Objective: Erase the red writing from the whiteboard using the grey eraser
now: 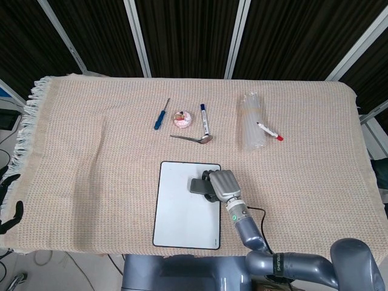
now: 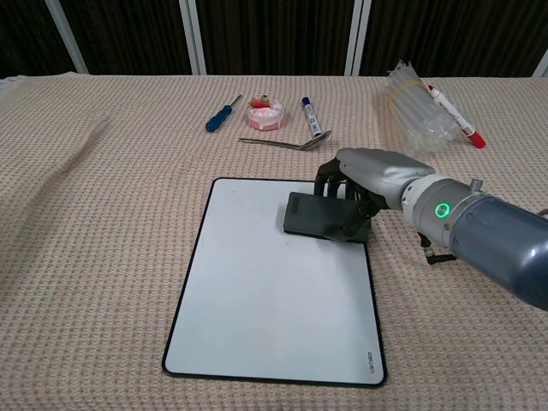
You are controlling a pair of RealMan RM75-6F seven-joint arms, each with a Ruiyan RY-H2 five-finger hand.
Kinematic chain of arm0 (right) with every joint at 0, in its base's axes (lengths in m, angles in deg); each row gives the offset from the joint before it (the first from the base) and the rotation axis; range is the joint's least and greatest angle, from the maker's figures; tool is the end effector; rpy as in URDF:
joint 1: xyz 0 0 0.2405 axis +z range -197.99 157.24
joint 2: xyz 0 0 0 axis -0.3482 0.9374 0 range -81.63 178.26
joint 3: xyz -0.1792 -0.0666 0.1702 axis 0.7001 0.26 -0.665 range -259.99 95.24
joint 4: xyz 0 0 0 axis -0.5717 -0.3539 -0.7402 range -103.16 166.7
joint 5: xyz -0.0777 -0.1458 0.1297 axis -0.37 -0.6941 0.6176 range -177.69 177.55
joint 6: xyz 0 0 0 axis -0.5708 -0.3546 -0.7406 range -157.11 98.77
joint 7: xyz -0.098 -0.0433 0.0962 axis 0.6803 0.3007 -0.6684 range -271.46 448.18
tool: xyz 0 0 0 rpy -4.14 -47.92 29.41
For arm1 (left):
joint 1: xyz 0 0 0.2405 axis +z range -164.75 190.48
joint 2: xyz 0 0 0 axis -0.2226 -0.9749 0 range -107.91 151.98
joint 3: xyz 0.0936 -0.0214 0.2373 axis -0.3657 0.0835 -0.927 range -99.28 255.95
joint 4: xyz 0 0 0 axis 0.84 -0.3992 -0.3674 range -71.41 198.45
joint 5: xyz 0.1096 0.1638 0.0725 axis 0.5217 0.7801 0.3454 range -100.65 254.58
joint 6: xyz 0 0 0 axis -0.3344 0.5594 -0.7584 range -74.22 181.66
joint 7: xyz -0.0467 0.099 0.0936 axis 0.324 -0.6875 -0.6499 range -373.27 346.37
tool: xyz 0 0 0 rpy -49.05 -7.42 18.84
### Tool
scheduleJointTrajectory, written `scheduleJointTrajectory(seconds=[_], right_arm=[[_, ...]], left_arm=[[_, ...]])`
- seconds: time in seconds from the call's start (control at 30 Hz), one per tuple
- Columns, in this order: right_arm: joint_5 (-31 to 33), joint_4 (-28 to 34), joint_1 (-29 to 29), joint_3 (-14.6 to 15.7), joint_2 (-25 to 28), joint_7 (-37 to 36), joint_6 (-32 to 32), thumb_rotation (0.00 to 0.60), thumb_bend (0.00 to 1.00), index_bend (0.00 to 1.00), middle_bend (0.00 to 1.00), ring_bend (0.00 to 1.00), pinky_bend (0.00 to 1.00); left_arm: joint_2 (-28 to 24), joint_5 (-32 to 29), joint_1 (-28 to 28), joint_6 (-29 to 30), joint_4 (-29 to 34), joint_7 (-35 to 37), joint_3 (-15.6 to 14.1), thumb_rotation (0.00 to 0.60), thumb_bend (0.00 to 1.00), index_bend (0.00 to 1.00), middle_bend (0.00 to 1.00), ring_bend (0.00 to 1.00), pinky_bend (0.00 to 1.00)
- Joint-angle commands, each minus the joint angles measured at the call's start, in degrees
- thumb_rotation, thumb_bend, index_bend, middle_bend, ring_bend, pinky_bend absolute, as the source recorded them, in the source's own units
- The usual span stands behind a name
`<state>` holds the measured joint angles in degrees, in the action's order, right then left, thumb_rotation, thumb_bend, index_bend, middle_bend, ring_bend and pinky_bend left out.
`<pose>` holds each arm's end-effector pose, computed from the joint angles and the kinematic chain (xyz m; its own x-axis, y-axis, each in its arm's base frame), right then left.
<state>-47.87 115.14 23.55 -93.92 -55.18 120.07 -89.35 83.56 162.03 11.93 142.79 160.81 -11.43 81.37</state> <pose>-0.1186 -0.3153 -0.0856 0.3446 -0.3744 0.8609 -0.9335 -0.2333 0.2722 -0.3070 0.1595 0.1759 0.3260 -0.0446 0.9443 0.9443 0.0625 -0.3230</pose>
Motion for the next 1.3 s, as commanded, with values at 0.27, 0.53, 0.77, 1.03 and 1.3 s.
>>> scheduleJointTrajectory(seconds=[0.27,0.53,0.77,1.03,1.3], right_arm=[[-0.28,3.85,-0.33,0.71,1.88,1.97,-0.84,0.600,0.42,0.52,0.51,0.50,0.52],[-1.56,12.41,-3.02,5.46,8.75,4.31,-2.06,0.600,0.42,0.52,0.51,0.50,0.52],[-4.91,18.07,-5.30,10.00,15.09,4.93,-2.98,0.600,0.42,0.52,0.50,0.50,0.52],[-6.48,17.97,-6.84,10.23,21.76,-0.05,-1.40,0.600,0.42,0.52,0.50,0.50,0.52],[-6.82,12.89,-8.50,9.58,25.11,-8.36,2.27,0.600,0.42,0.52,0.48,0.47,0.52]], left_arm=[[-0.09,-0.01,0.05,0.11,-0.08,0.21,0.04,0.600,0.49,0.17,0.01,0.00,0.04],[0.02,0.16,0.10,0.18,-0.10,-0.03,-0.08,0.600,0.49,0.17,0.01,0.00,0.04],[0.20,0.14,0.17,0.40,-0.18,-0.20,-0.02,0.600,0.49,0.17,0.01,0.00,0.04],[0.23,0.32,0.23,0.60,-0.22,-0.15,-0.04,0.600,0.49,0.17,0.01,0.00,0.04],[0.36,0.38,0.25,0.70,-0.25,-0.41,-0.02,0.600,0.49,0.17,0.01,0.00,0.04]])
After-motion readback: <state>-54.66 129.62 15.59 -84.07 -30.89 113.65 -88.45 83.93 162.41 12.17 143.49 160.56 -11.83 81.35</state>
